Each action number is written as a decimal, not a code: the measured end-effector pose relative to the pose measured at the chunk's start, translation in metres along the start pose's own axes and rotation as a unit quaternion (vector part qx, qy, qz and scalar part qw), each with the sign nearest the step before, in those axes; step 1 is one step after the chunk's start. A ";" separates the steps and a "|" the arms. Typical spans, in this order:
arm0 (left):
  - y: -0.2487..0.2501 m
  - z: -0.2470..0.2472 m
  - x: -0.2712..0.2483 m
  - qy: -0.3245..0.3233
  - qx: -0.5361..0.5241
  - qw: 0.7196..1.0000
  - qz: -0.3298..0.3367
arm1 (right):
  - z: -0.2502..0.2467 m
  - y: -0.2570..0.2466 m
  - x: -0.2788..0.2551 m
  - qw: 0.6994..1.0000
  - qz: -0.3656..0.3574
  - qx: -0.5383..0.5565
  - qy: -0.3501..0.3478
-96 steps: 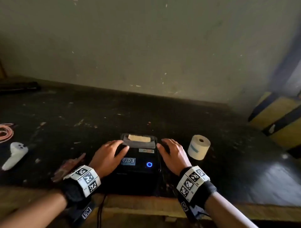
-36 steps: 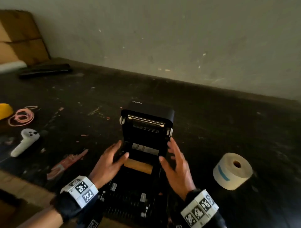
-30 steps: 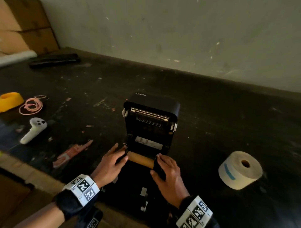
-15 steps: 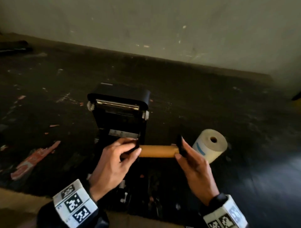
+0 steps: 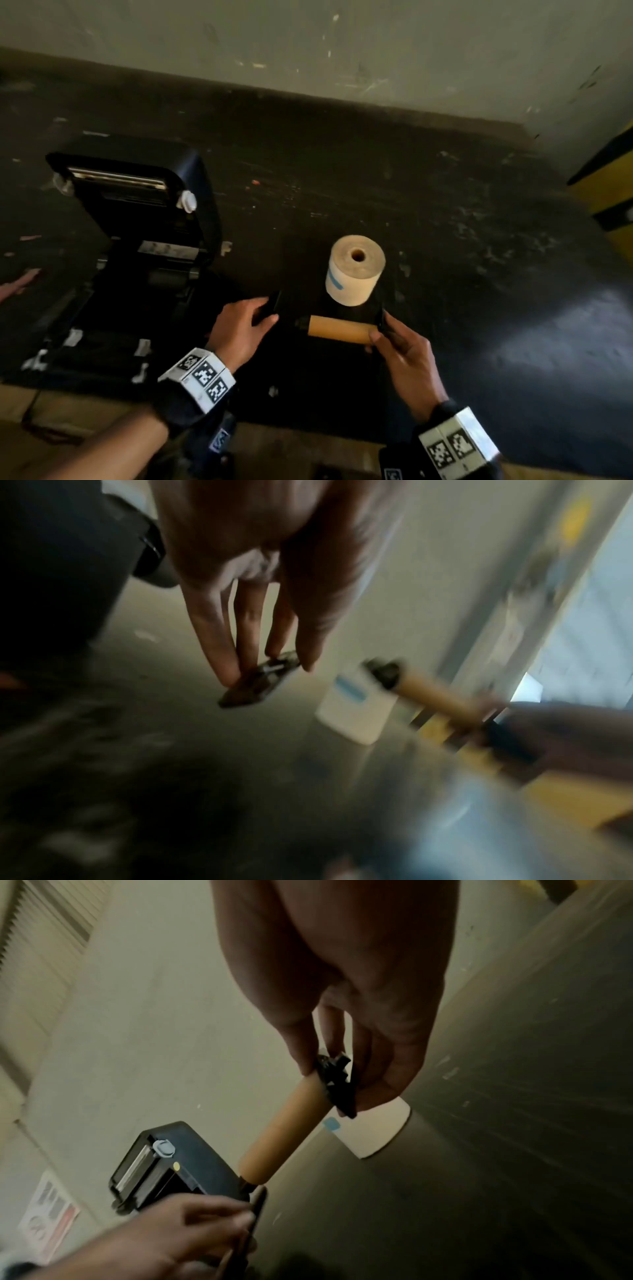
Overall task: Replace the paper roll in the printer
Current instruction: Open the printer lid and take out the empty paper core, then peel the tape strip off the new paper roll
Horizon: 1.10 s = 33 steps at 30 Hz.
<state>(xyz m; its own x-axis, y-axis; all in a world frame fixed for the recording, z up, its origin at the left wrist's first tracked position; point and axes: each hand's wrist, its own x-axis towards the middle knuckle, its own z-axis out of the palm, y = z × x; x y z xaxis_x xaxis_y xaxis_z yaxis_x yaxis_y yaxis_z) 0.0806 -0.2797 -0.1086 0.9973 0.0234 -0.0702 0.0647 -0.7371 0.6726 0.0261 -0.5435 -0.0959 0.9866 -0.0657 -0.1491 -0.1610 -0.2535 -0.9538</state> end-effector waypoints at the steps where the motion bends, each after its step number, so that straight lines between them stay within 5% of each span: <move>1: -0.005 0.010 0.002 -0.017 0.063 0.998 -0.022 | -0.006 0.006 0.001 1.000 0.000 -0.007 -0.007; 6: -0.012 0.025 0.003 -0.061 0.249 0.965 -0.056 | -0.017 0.017 0.001 0.997 0.028 -0.017 -0.071; 9: -0.008 0.027 -0.003 -0.035 0.254 0.964 -0.069 | -0.018 0.019 -0.003 0.994 0.046 -0.018 -0.094; 11: 0.002 0.028 -0.009 0.008 0.158 0.986 -0.041 | -0.019 0.022 -0.003 0.994 0.046 -0.018 -0.098; 14: 0.035 0.023 -0.025 -0.123 -0.088 0.988 -0.005 | -0.021 0.022 -0.005 0.992 0.059 -0.014 -0.115; 17: 0.056 0.025 -0.032 -0.233 -0.066 0.969 0.042 | -0.030 0.014 -0.008 0.990 0.056 0.024 -0.127; 21: 0.055 0.002 -0.018 -0.163 -0.059 0.981 0.086 | -0.055 0.017 -0.004 0.991 0.089 0.054 -0.079; 25: 0.033 -0.026 -0.001 -0.064 -0.028 0.996 0.053 | -0.069 0.031 0.002 0.993 0.108 -0.026 -0.045; 33: 0.020 0.042 -0.010 -0.117 -0.029 0.992 0.038 | -0.014 0.040 0.006 0.973 0.138 -0.148 -0.113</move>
<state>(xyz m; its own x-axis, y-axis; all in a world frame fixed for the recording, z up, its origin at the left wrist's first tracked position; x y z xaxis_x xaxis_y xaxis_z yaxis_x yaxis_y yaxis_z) 0.0708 -0.3230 -0.1250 0.9640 -0.1932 -0.1825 -0.0015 -0.6905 0.7233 0.0247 -0.5676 -0.1311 0.8794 0.0342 -0.4748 -0.3882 -0.5258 -0.7569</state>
